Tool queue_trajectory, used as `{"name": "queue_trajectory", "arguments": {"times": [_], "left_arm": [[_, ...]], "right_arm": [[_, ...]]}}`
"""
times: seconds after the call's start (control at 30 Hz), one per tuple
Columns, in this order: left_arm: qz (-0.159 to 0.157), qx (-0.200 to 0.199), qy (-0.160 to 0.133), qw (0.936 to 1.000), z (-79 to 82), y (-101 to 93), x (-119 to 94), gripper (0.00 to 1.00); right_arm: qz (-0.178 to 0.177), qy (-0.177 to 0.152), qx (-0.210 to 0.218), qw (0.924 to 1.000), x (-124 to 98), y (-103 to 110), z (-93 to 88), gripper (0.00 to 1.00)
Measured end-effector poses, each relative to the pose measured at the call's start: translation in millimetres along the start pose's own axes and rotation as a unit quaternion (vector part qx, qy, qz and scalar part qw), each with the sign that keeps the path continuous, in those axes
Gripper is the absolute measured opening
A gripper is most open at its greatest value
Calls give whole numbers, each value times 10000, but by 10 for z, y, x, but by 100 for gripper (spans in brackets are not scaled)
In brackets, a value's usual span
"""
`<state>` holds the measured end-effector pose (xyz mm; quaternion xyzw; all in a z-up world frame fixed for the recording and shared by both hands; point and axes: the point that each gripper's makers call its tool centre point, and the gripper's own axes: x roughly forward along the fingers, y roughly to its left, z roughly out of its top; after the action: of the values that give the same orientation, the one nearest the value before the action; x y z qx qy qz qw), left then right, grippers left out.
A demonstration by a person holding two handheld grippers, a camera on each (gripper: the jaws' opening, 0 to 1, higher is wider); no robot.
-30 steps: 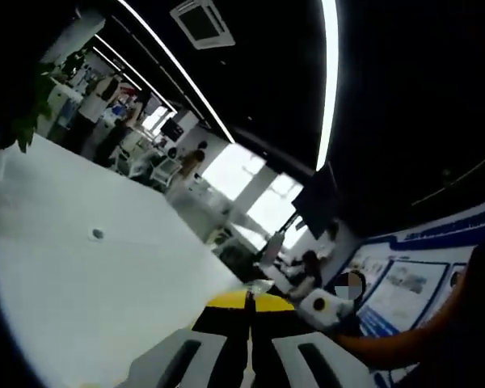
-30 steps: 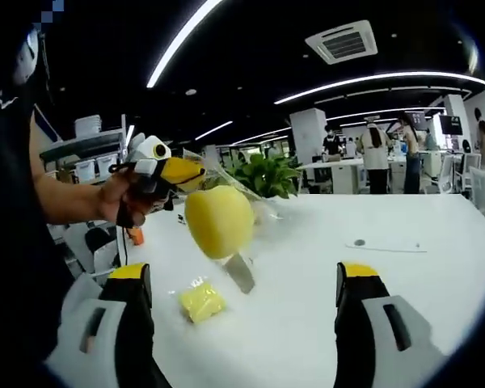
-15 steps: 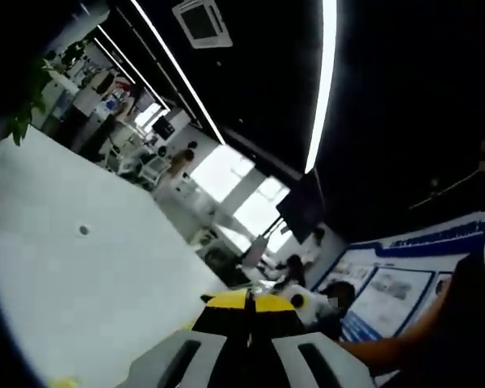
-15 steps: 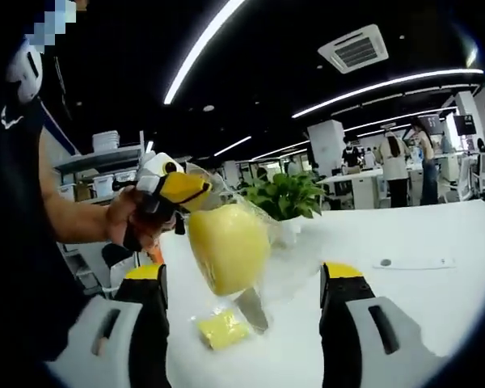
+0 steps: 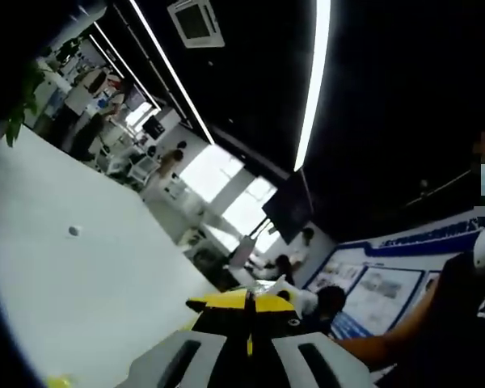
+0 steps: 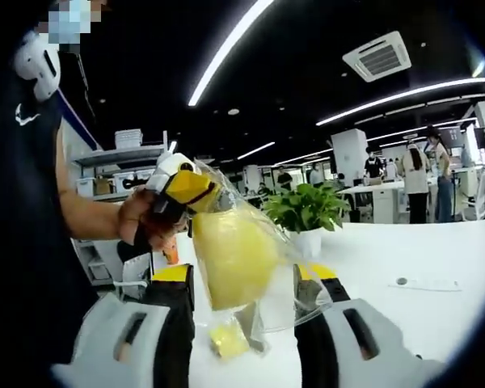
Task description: Compare the silicone blocks by pressing each to a similar depth, holding the contact briefly, and releasing to observe deformation and rebound differences across the visible hardness samples.
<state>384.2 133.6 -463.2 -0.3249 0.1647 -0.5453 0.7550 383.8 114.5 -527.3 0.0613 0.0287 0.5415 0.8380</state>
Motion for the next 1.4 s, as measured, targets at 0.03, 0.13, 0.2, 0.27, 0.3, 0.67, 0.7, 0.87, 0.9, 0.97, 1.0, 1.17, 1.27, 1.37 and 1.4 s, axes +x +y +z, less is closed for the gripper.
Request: {"name": "queue_trajectory", "arguments": {"times": [0.03,0.13,0.2,0.27,0.3,0.67,0.7,0.87,0.9,0.97,1.0,1.17,1.27,1.37,1.4], "left_arm": [[-11,-12,6,10000,-3,-11,0,0],[-19,8,-25,10000,1,-20,-6,0],[-22,18,-52,10000,12,-29,-18,0],[9,48,-56,10000,14,-17,-31,0],[36,36,-64,10000,17,-2,-46,0],[187,332,-174,9991,94,23,-138,0],[170,328,-167,9992,92,3,-144,0],[223,693,-114,9973,45,45,-167,0],[219,690,-102,9973,41,54,-168,0],[265,840,-37,9961,29,84,-171,0],[313,887,-25,9956,28,104,-170,0],[595,1098,-40,9922,2,233,-157,0],[614,1103,-90,9920,7,257,-148,0],[653,1163,-31,9911,0,282,-143,0],[671,1188,-27,9906,2,288,-142,0]], "right_arm": [[6,0,6,10000,6,4,0,39],[50,14,60,10000,25,36,1,36],[68,-20,83,9999,27,47,13,34],[110,-1,129,9999,37,69,6,31],[136,19,143,9998,41,86,2,29],[317,225,464,9982,114,149,26,19],[341,224,497,9979,113,165,24,18],[386,375,666,9963,120,190,-42,13],[380,397,676,9962,118,186,-49,13],[365,518,708,9955,122,163,-81,11],[367,555,724,9952,130,156,-93,11],[256,780,703,9941,148,111,-157,8],[272,820,731,9936,139,97,-166,7],[298,900,741,9927,138,82,-188,6],[305,901,762,9925,141,79,-193,6]]}}
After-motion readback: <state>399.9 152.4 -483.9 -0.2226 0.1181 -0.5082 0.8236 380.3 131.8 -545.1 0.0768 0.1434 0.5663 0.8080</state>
